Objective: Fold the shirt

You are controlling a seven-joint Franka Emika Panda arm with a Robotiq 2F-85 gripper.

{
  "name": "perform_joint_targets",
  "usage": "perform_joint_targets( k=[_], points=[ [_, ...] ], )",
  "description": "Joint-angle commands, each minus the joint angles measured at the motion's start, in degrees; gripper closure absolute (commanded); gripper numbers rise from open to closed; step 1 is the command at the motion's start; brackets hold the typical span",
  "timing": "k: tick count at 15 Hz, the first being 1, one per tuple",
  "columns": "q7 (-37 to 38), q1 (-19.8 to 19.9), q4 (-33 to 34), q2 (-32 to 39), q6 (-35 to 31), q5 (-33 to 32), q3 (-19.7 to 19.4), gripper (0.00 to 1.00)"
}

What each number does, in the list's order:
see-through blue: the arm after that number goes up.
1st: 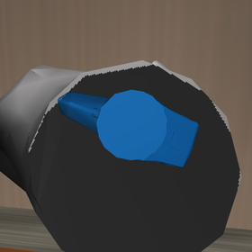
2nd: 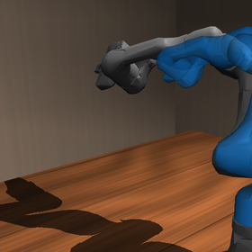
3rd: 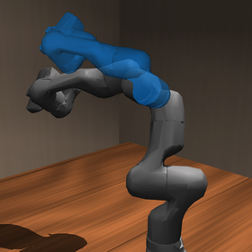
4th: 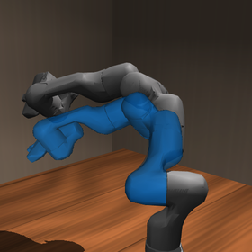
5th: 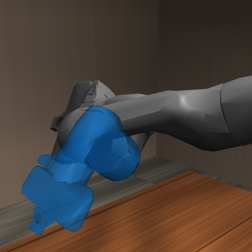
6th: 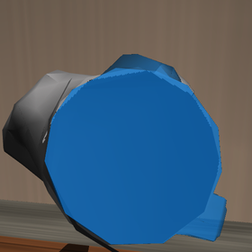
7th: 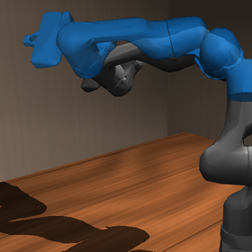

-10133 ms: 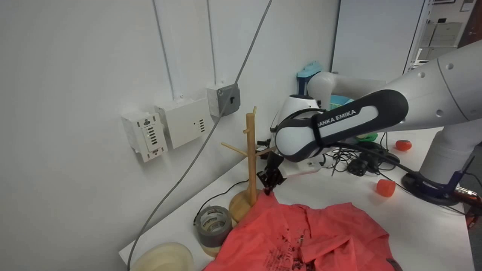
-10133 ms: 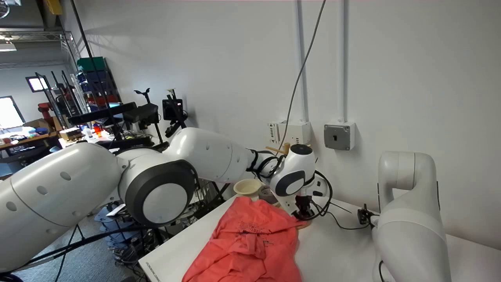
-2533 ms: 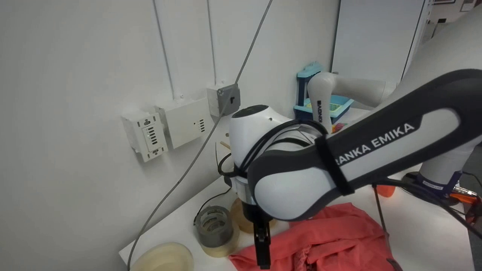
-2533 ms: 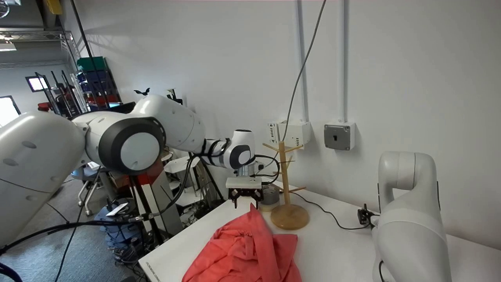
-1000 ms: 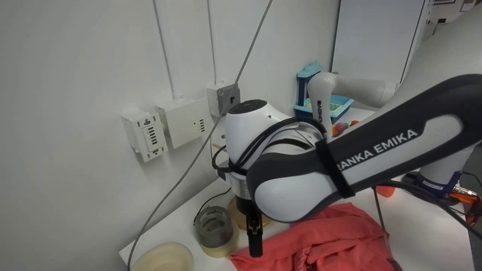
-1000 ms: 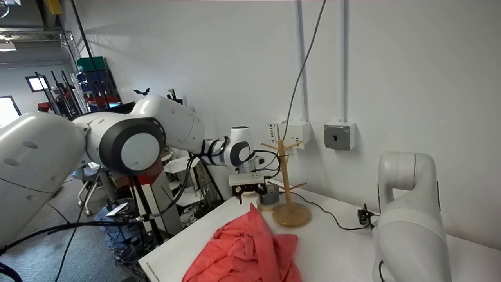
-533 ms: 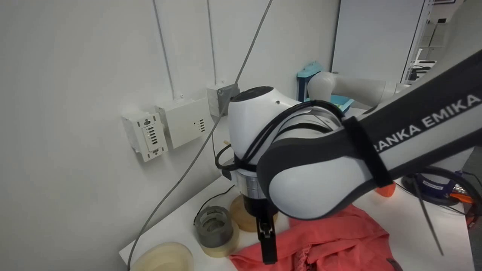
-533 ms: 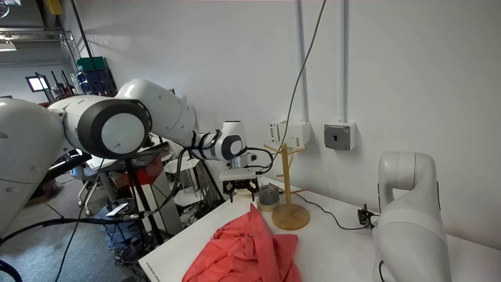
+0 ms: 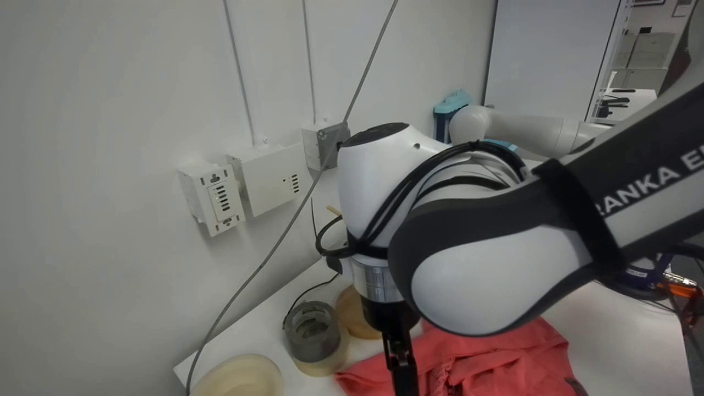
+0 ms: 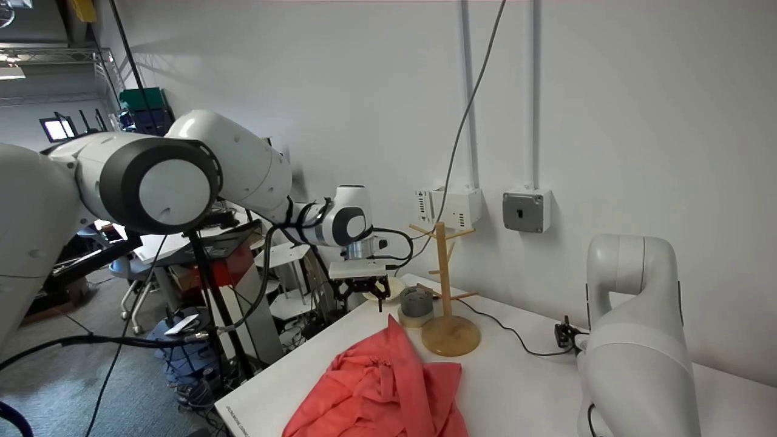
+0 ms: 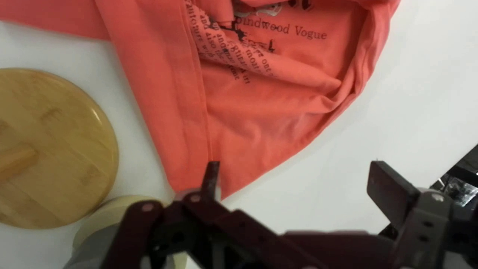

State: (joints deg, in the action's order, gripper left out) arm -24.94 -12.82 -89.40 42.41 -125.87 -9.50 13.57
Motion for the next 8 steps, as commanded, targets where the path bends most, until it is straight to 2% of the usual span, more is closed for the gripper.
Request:
perform_joint_targets(
  k=[1,8],
  points=[
    [-2.6,0.8,0.5,1.3,1.1,2.4,2.0,0.00],
    [-0.8,-0.6,6.5,8.8,-1.1,1.4,0.7,0.00]
  ],
)
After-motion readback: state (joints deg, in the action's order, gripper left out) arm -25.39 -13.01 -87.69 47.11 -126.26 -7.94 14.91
